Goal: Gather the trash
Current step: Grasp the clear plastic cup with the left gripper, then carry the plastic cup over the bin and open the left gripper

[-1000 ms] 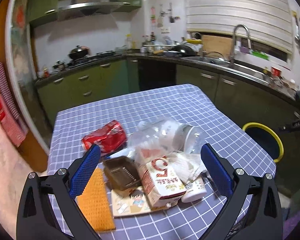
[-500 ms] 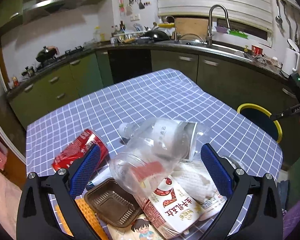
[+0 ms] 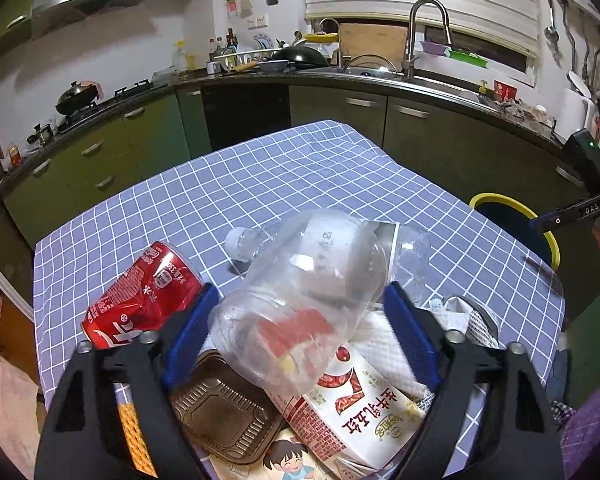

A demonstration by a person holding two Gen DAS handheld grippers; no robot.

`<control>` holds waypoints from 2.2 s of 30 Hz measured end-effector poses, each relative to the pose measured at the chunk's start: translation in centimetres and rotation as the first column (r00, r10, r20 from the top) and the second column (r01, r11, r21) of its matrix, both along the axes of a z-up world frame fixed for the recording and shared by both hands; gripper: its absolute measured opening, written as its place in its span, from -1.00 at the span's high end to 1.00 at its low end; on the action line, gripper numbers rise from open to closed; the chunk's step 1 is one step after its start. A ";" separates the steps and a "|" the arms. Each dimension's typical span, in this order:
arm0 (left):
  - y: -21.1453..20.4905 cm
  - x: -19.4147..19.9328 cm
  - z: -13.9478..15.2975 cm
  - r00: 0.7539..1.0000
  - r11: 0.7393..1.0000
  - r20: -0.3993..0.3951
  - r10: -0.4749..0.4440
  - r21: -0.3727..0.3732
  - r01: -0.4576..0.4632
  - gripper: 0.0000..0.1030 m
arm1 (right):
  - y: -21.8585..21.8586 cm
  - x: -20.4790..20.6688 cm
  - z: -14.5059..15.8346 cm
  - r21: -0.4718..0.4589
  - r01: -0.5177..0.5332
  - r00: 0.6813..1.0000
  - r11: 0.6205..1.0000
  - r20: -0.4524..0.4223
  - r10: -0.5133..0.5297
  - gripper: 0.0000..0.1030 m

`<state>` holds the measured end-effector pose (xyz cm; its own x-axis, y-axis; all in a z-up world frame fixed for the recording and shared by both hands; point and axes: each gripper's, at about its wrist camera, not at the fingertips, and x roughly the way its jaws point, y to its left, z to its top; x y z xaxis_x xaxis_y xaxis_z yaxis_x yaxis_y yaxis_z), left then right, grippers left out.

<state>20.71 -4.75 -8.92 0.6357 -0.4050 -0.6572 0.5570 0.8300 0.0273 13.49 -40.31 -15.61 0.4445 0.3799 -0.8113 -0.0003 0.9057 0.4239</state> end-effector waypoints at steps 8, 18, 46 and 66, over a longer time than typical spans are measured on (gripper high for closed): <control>-0.1 -1.2 0.2 1.000 1.000 0.021 -0.009 0.005 0.009 -0.25 | 0.4 -0.4 0.4 0.009 -0.011 1.000 1.000 0.009 0.011 0.03; 0.2 -5.6 3.1 0.994 1.000 0.107 0.022 0.007 -0.023 -0.24 | 0.9 -0.8 0.8 0.024 -0.027 0.999 0.999 0.026 0.026 0.03; -19.8 -12.5 7.1 0.936 0.942 0.112 -0.334 -0.003 0.336 -0.25 | -7.0 -7.9 2.5 -0.041 0.196 0.971 0.980 0.150 -0.188 0.03; -41.8 -6.8 -0.8 0.884 0.885 -0.093 -0.459 0.038 0.464 -0.57 | -14.6 -14.3 1.0 -0.079 0.382 0.912 0.921 0.190 -0.363 -0.06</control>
